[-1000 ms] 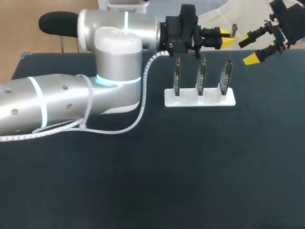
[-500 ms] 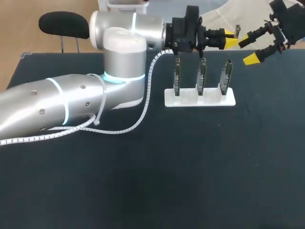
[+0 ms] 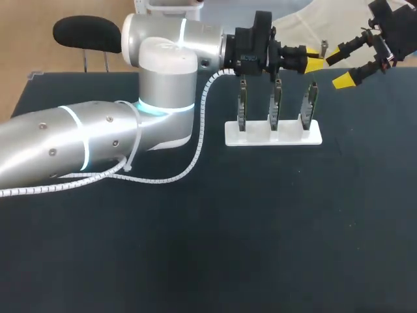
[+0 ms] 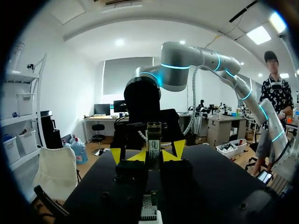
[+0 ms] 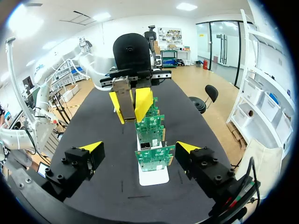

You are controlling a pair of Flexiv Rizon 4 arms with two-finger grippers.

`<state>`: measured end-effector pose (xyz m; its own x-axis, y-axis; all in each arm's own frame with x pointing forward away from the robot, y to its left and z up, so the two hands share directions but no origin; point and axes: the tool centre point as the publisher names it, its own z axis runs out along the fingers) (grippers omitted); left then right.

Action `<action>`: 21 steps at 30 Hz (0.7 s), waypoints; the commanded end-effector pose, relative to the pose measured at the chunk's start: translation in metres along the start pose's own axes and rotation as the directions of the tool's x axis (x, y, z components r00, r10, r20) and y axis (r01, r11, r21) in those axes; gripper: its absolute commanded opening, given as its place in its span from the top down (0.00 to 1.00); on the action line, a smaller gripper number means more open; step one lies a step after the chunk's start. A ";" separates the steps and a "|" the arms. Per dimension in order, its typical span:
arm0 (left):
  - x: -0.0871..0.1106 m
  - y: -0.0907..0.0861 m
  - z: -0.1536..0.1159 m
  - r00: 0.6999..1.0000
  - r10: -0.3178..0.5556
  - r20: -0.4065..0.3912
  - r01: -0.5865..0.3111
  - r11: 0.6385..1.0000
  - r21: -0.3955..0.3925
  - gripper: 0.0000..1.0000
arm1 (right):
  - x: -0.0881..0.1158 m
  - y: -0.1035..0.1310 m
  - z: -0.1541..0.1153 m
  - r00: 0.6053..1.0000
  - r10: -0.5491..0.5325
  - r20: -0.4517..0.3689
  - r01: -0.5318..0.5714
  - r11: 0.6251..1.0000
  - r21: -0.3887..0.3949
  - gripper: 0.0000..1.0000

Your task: Pick up the optical module with the left hand, and insert it into the network port with the right hand.

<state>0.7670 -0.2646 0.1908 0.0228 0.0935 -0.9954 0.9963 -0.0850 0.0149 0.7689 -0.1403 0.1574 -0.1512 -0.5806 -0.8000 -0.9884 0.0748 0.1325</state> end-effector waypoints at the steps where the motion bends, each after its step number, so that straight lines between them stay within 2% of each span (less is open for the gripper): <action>1: 0.000 -0.007 -0.002 1.000 0.002 -0.016 -0.002 1.000 -0.013 1.00 | 0.000 0.002 0.000 1.000 -0.001 0.000 0.001 1.000 0.005 0.00; 21: 0.012 -0.008 0.004 0.999 -0.041 0.004 0.042 0.999 -0.014 1.00 | 0.000 0.002 0.000 1.000 -0.001 0.000 0.001 1.000 0.005 0.00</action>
<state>0.7582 -0.2651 0.1792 -0.0198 0.0947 -0.9953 0.9974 -0.0665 -0.0262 0.7689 -0.1403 0.1574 -0.1512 -0.5806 -0.8000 -0.9884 0.0748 0.1325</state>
